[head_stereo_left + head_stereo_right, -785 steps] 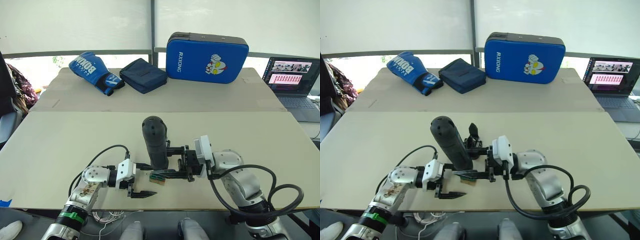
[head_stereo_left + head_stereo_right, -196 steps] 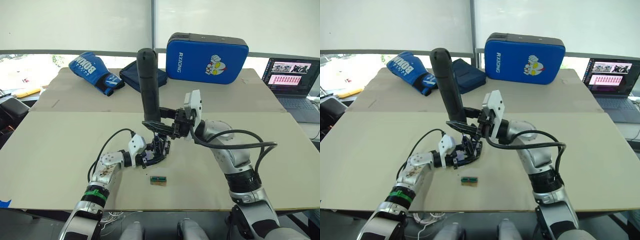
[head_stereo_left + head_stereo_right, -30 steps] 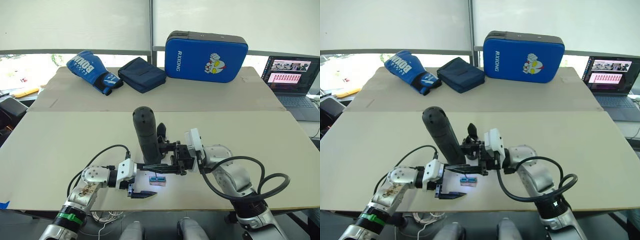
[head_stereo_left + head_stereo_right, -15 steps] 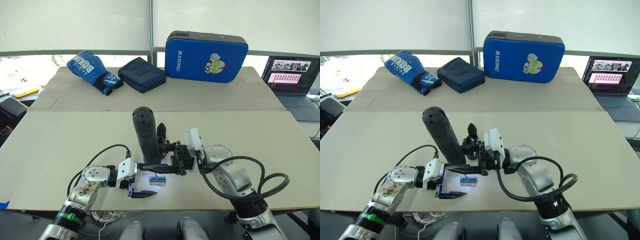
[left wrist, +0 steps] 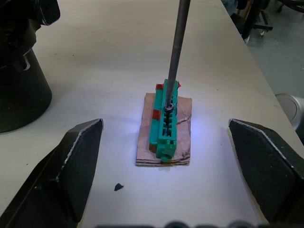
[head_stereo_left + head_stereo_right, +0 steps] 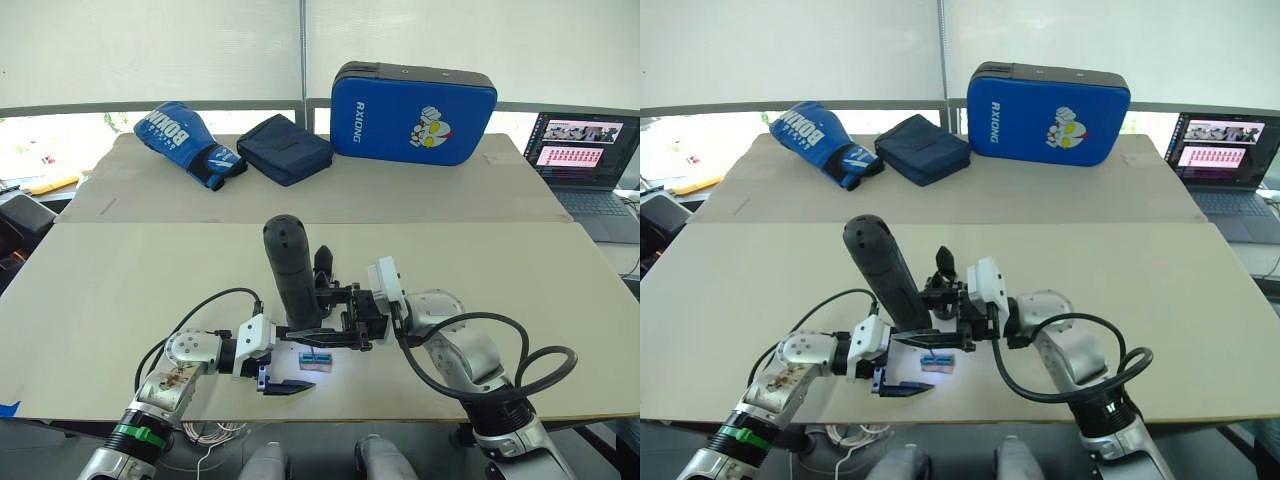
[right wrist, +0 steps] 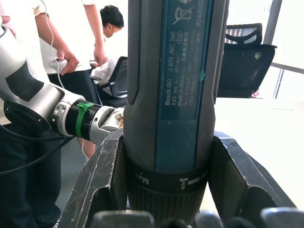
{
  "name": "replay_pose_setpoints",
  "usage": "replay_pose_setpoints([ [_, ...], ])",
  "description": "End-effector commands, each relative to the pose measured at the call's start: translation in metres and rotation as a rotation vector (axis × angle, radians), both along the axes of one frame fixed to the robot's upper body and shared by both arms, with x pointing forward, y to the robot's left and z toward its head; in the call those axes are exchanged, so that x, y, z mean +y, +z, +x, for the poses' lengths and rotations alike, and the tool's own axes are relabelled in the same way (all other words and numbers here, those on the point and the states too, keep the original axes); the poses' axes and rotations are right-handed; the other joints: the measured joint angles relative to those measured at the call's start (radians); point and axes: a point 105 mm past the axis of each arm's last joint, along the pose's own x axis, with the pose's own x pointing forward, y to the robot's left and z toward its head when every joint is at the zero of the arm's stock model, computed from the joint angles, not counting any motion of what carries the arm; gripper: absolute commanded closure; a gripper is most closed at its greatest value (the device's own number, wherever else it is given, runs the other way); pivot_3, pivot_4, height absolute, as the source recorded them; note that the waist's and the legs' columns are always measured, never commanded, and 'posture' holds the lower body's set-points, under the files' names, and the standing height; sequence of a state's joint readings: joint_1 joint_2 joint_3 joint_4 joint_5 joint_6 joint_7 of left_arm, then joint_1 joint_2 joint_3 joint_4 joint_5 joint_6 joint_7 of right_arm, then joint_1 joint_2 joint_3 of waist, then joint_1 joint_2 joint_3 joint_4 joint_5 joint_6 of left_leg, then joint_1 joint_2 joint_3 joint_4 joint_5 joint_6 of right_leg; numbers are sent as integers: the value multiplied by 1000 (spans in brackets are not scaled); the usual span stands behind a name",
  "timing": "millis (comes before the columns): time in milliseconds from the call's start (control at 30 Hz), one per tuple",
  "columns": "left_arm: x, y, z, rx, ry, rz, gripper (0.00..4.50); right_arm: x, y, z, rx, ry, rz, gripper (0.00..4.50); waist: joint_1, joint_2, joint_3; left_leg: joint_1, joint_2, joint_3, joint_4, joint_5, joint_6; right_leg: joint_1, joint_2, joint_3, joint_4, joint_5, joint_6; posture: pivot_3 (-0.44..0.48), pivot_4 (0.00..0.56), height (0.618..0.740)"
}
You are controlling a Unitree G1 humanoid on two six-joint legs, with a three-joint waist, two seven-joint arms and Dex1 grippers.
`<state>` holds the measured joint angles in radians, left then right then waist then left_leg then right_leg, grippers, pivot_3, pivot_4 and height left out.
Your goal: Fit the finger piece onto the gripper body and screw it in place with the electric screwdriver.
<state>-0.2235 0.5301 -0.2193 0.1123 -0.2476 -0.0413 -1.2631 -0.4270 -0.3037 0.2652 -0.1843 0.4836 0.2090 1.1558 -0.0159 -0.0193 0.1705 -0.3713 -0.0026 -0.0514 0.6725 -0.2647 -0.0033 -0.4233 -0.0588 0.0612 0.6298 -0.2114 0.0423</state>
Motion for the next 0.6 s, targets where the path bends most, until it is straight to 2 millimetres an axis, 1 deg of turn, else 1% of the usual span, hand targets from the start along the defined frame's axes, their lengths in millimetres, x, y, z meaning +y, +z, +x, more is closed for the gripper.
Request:
replay_pose_setpoints([
  [33,-4,-2,-3,13,-9,3,30,2,12,-3,-51,22,26,2563,0,0,0,0,0,0,0,0,0,0,0,0,0,0,0,0,150,740],
  [600,-2,-1,-4,15,-1,5,30,-1,12,-3,-37,27,22,2563,0,0,0,0,0,0,0,0,0,0,0,0,0,0,0,0,150,740],
])
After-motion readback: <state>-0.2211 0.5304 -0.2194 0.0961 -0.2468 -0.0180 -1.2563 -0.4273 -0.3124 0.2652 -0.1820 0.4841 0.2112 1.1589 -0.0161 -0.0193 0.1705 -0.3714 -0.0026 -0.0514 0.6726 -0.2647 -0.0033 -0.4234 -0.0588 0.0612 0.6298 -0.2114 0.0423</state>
